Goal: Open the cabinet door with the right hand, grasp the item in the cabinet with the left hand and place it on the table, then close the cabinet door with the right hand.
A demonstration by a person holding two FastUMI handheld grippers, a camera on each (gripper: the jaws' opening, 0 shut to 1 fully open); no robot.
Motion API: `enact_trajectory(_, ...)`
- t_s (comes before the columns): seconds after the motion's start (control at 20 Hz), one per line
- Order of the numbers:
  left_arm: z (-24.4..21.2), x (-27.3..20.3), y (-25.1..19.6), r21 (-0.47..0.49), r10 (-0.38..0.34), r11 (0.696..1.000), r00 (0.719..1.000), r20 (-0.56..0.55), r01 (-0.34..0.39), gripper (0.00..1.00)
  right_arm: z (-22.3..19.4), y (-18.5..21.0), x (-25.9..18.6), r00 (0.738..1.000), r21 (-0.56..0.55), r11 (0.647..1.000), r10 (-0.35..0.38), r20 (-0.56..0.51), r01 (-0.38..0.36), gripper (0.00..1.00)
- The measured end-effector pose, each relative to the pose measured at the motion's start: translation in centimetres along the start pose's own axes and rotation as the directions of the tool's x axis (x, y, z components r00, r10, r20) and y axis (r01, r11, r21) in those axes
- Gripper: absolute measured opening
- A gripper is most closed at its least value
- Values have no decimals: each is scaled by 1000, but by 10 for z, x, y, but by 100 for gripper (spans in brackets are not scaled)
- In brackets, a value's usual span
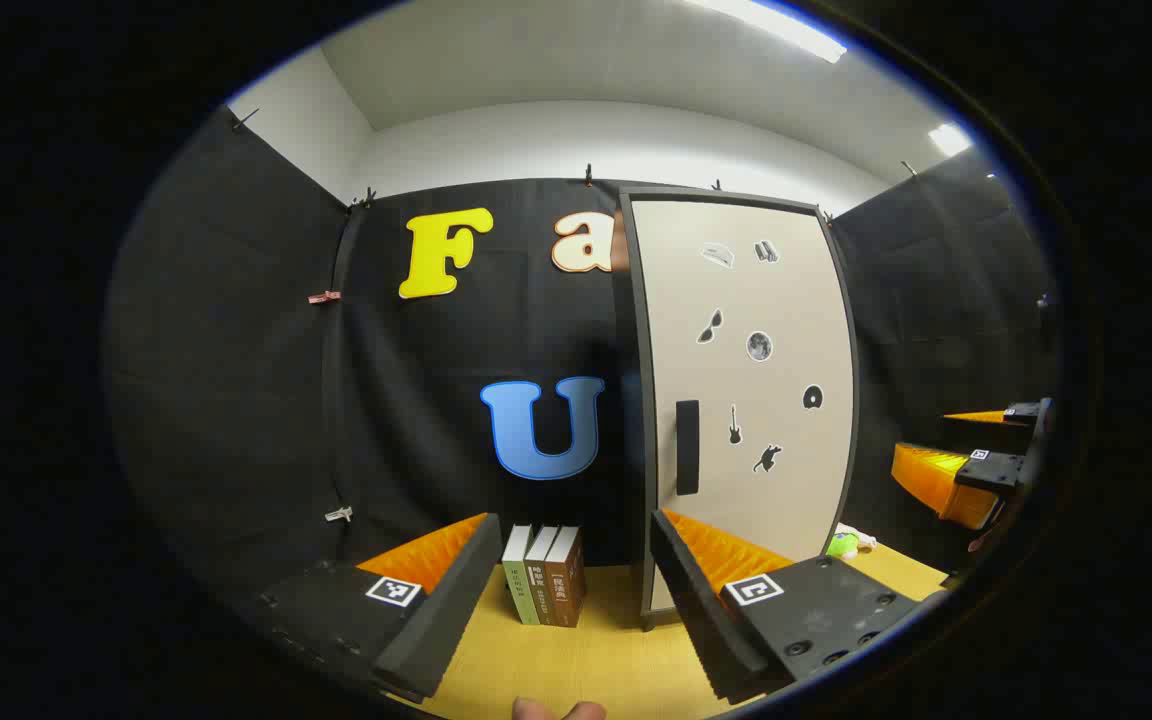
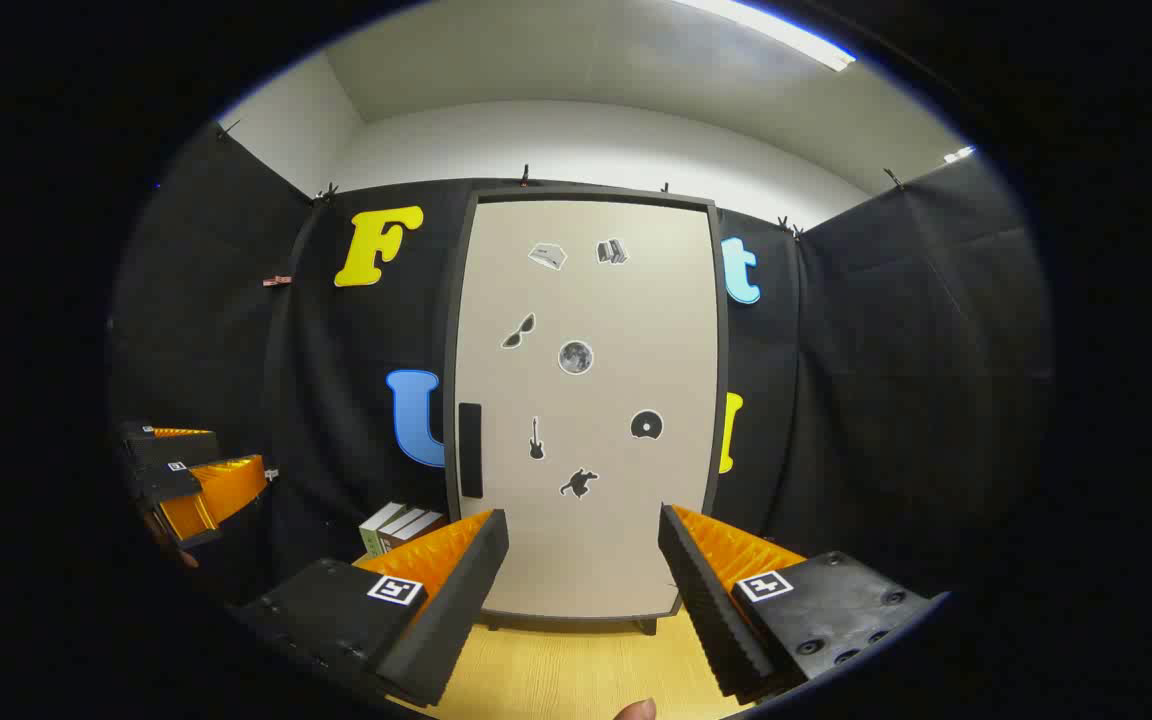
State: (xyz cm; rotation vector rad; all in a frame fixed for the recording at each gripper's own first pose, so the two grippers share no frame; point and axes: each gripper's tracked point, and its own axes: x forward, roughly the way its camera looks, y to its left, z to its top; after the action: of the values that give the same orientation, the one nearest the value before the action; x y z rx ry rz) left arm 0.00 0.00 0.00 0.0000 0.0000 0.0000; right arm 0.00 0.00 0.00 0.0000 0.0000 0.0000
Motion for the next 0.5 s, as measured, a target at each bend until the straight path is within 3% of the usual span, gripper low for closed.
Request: enact_trajectory(0.5, -3, 1, -1, -8, -1, 1000, 1000, -6, 1, 94, 2, 0, -1, 1000, -5, 1000, -5, 1, 5, 98)
